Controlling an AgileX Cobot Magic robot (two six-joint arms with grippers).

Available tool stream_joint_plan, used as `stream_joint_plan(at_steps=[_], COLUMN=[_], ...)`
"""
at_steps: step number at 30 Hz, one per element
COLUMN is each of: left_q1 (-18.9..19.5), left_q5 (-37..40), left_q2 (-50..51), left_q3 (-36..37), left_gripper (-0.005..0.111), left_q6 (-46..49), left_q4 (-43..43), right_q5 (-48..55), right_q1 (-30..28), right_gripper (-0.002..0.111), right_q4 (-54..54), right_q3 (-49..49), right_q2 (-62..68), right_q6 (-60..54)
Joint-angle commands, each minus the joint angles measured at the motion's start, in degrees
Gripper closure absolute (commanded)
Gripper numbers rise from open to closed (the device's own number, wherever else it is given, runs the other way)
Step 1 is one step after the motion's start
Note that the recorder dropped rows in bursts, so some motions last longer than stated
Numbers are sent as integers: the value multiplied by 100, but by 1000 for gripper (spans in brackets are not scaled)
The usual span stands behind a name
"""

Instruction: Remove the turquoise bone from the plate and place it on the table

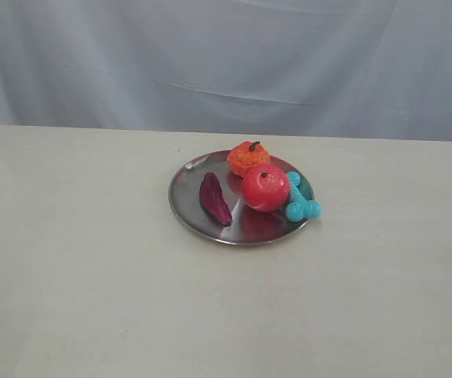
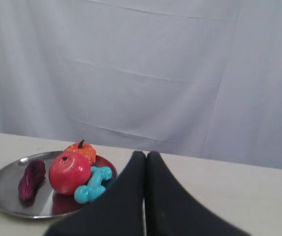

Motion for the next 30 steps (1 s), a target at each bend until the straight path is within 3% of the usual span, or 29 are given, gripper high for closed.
stream_joint_plan(at_steps=[1, 14, 17, 19, 24, 30], left_q1=[12, 12, 12, 12, 12, 12], left_q5=[-31, -31, -31, -31, -31, -31], left_q2=[-7, -7, -7, -7, -7, -7], left_q3=[15, 15, 15, 15, 15, 15], left_gripper=[107, 107, 107, 107, 107, 107], left_q6=[-24, -24, -24, -24, -24, -24], left_q4=[-8, -8, -8, -8, -8, -8], right_q5=[-680, -4952, -5431, -4786, -1483, -867], right_q1=[28, 28, 28, 28, 28, 41], right_gripper=[109, 109, 109, 109, 109, 109], right_q4=[-66, 6, 416, 795, 1419, 1161], right_q3=[20, 20, 20, -127, -1288, -2466], right_q2=[-33, -33, -33, -33, 86, 1216], right_q6=[114, 1462, 2013, 2352, 2240, 2240])
